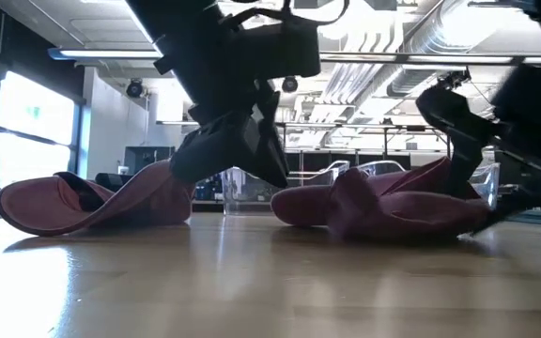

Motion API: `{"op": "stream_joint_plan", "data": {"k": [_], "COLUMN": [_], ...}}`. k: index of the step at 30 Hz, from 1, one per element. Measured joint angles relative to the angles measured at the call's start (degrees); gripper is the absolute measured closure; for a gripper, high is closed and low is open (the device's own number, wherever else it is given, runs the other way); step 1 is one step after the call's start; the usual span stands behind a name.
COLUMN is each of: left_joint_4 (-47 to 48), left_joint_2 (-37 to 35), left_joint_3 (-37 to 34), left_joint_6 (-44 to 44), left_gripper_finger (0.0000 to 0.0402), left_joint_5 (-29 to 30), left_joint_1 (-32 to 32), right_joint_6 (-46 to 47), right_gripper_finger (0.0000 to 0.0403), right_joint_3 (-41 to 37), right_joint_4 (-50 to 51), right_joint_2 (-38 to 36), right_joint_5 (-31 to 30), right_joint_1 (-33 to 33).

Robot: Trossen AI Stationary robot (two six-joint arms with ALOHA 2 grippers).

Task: Pick & Place hat
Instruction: Put the right red cap into the left transparent bin

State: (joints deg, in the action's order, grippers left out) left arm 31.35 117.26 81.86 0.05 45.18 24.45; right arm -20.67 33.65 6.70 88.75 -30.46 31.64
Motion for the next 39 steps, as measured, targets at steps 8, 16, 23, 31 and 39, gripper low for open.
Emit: {"op": "stream_joint_plan", "data": {"k": [8, 16, 23, 31, 39], "left_joint_4": [8.39, 12.07, -10.93, -46.75, -45.69], "left_joint_2": [-5.38, -18.40, -31.81, -35.65, -32.62], "left_joint_3": [0.00, -3.19, -16.43, -29.55, -30.44], "left_joint_6": [-2.40, -3.26, 4.83, 21.29, 14.56], "left_gripper_finger": [0.0337, 0.0337, 0.0337, 0.0337, 0.0303], "left_joint_5": [7.49, 14.22, 5.55, -14.97, -30.26], "left_joint_1": [1.95, 5.27, 5.95, 4.13, -6.21], "right_joint_6": [6.24, 16.96, 27.72, 29.57, 26.52], "right_gripper_finger": [0.0380, 0.0397, 0.0396, 0.0393, 0.0393], "right_joint_3": [3.67, 14.49, 19.79, 19.78, 19.78], "right_joint_4": [-5.23, 2.97, 1.46, 0.75, 1.18], "right_joint_2": [-5.07, -14.85, -13.85, -7.35, -2.87], "right_joint_5": [4.58, 22.48, 47.35, 57.47, 62.39], "right_joint_1": [-6.07, -17.59, -22.78, -26.04, -28.53]}}
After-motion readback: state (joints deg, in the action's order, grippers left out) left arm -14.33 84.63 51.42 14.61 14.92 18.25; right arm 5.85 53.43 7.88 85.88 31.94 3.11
